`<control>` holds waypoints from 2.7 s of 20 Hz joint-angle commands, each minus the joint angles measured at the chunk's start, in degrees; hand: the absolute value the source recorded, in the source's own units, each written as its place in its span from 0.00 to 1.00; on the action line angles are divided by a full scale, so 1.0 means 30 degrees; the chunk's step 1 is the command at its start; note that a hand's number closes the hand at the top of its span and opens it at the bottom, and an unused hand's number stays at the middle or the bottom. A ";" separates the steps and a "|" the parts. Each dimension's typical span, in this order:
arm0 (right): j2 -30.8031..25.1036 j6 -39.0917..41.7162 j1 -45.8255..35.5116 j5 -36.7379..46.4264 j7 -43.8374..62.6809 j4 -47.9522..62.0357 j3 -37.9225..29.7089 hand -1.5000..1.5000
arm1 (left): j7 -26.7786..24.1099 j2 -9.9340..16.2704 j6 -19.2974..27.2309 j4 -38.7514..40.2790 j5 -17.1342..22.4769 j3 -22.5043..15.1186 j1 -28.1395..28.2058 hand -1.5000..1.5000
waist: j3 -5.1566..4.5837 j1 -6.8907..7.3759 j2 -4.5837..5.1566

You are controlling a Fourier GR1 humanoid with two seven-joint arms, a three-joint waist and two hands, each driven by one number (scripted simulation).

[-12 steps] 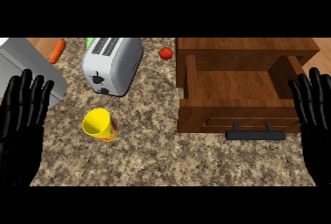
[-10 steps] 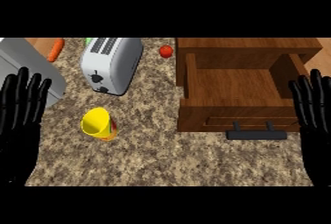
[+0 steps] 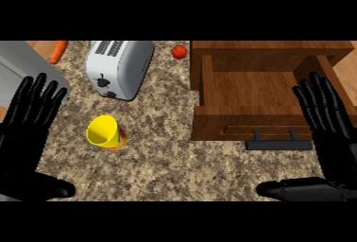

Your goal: Pick up the cup, place it into the drawer and close the drawer

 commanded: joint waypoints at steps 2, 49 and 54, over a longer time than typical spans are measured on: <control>-0.0699 0.0637 -0.2412 -0.1009 0.1527 0.1462 -0.0955 0.00 | 0.0296 0.0279 -0.0682 0.2512 0.1214 0.0812 -0.1200 0.00 | 0.0018 0.0011 0.0025; -0.1315 0.2226 -0.4763 -0.1513 0.0113 0.4407 -0.2598 0.00 | -2.0074 0.2313 -0.2334 3.3395 -0.7361 0.3069 -0.8922 0.00 | -0.0062 -0.0562 0.0273; -0.1440 0.1921 -0.4969 -0.2048 0.1452 0.3293 -0.2883 0.00 | -2.0057 0.2081 -0.1805 3.3506 -0.7597 0.2971 -0.9506 0.00 | -0.0068 -0.0687 0.0248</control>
